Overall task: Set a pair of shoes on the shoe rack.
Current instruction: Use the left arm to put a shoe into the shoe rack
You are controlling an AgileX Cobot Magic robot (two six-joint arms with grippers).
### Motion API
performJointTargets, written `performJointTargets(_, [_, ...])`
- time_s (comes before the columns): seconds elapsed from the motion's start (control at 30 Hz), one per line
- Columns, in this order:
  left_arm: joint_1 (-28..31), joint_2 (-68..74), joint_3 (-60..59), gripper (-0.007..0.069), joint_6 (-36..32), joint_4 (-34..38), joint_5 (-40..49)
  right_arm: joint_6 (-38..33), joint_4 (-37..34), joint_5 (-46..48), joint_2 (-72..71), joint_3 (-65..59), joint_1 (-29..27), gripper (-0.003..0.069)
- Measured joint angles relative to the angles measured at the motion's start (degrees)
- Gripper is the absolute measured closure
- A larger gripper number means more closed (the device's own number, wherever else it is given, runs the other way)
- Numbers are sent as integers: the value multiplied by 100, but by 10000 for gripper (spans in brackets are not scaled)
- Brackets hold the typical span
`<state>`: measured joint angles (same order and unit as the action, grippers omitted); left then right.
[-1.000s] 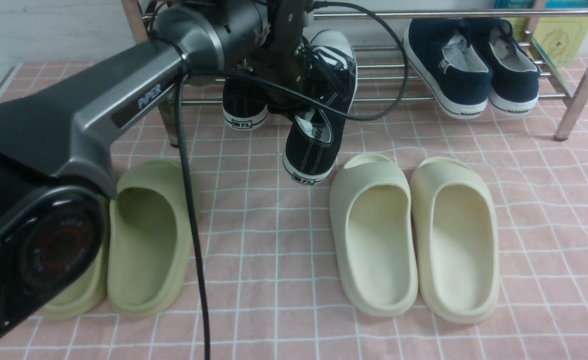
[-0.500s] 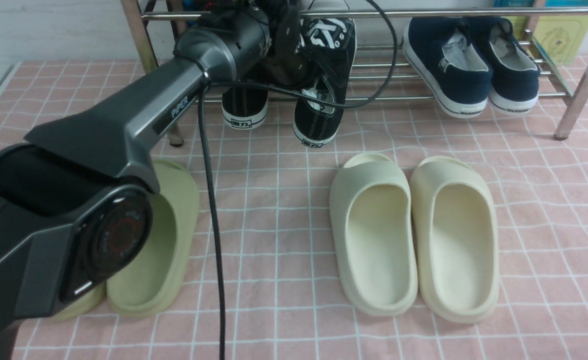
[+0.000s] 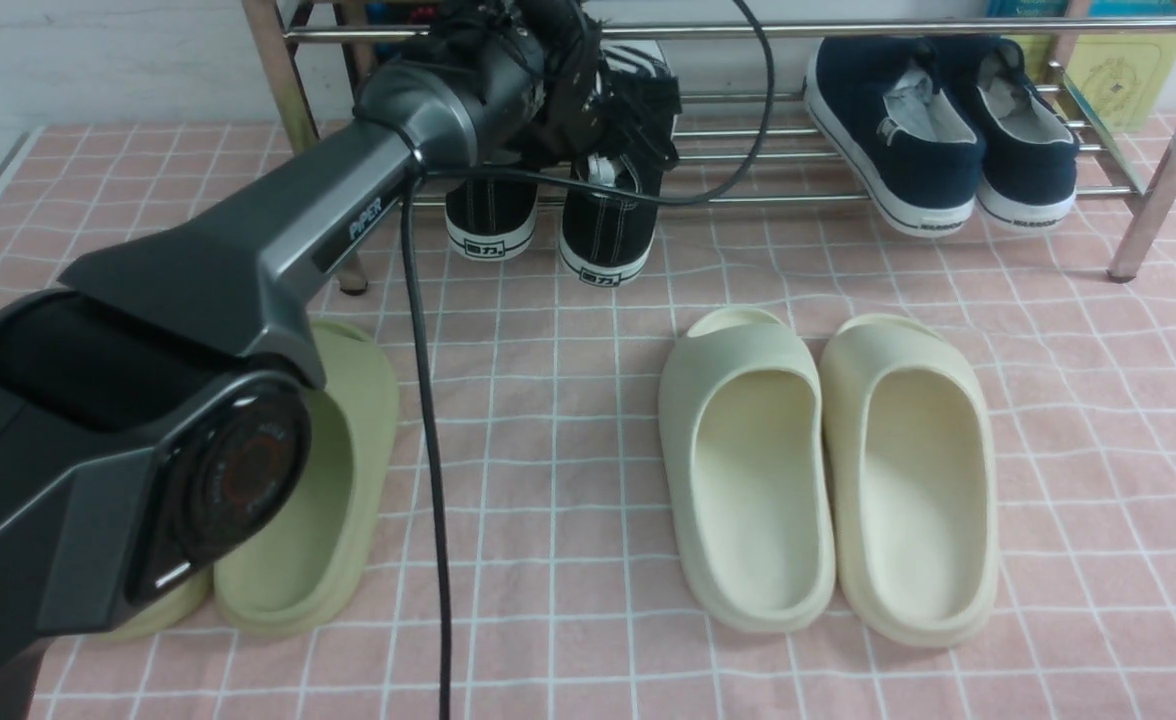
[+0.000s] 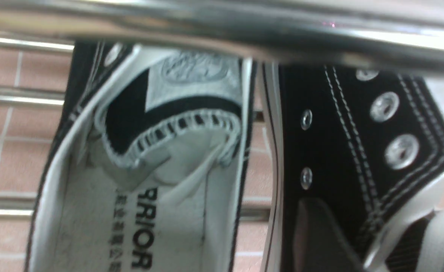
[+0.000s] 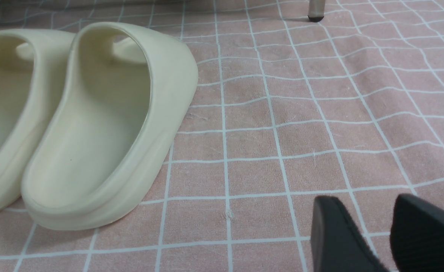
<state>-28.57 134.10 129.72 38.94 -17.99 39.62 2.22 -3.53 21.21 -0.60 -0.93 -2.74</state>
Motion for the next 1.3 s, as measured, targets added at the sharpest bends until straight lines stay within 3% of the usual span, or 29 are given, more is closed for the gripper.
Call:
performJointTargets(0.1, [-40,-222,61,252,-343,276,520,0,0,0,0,0,0,420])
performJointTargets(0.3, [-229,-836,160,278,-1457,411,1083,0,0,0,0,0,0,420])
performJointTargets(0.6, [-431,-758,189,543,-2270,551,3085,0,0,0,0,0,0,419])
performJointTargets(0.73, [-473,-297,189,615,-2573,729,3110,0,0,0,0,0,0,419])
performJointTargets(1.3, [-479,450,416,618,-2474,561,2713,0,0,0,0,0,0,419])
